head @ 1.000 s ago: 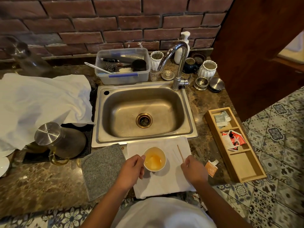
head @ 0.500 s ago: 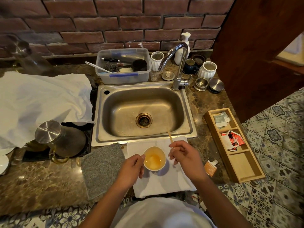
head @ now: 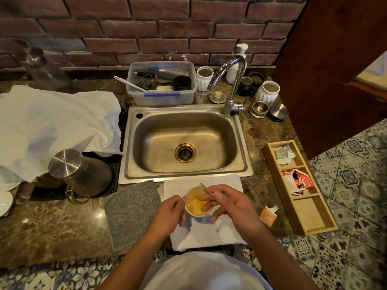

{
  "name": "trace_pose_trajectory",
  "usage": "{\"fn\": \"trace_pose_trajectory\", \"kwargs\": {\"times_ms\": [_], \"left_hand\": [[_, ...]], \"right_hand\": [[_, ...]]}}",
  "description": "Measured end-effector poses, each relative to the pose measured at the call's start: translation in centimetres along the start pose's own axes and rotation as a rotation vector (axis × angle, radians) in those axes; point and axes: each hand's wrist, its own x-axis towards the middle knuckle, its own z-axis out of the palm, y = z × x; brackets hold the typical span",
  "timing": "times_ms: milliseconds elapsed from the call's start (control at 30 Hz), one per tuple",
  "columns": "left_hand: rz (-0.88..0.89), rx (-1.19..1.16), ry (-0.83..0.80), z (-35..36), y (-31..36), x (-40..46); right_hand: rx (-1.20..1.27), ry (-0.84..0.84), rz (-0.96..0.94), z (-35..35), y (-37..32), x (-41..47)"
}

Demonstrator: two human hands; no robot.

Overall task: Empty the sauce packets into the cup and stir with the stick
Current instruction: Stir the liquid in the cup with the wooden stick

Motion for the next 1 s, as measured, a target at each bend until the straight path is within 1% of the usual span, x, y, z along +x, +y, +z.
{"fn": "trace_pose_trajectory", "kwargs": {"times_ms": [100, 167, 233, 300, 367, 433, 500, 567, 700, 800, 900, 1000], "left_hand": [[-0.001, -0.012, -0.001, 0.0, -0.1, 0.1], [0.0, -0.009, -0.003, 0.0, 0.1, 0.0], [-0.001, 0.004, -0.004, -0.1, 0.3, -0.1], [-0.004, 0.02, -0.008, -0.1, 0.4, -0.2], [0.0, 0.034, -0.005, -0.2, 0.5, -0.3], [0.002, 0.039, -0.005, -0.2, 0.6, -0.3], [0.005, 0.048, -0.01, -0.2, 0.6, -0.2], [0.006, 0.045, -0.018, -0.3, 0.5, -0.1], [0.003, 0.041, -0.02, -0.2, 0.6, 0.1], [-0.001, 0.034, -0.014, -0.3, 0.5, 0.0], [0.008, 0.03, -0.012, -0.3, 0.3, 0.0], [0.016, 0.037, -0.015, -0.3, 0.4, 0.0]], "right_hand": [[0.052, 0.065, 0.004, 0.3, 0.4, 0.4], [0.017, 0.119, 0.004, 0.2, 1.0, 0.8], [-0.067, 0.163, -0.016, 0.1, 1.9, 1.1], [-0.23, 0.25, -0.049, -0.1, 3.0, 1.1], [-0.493, 0.372, -0.115, -0.6, 4.1, 1.1], [-0.765, 0.412, -0.194, -1.3, 4.7, 1.2], [-0.973, 0.387, -0.223, -1.8, 4.6, 1.7], [-1.11, 0.326, -0.181, -2.0, 4.0, 2.1], [-1.304, 0.079, -0.059, -1.5, 2.4, 2.3], [-1.396, -0.02, -0.032, -1.0, 1.5, 2.2], [-1.461, -0.025, -0.068, -0.4, 1.0, 2.1], [-1.483, -0.059, -0.047, 0.0, 0.3, 2.5]]}}
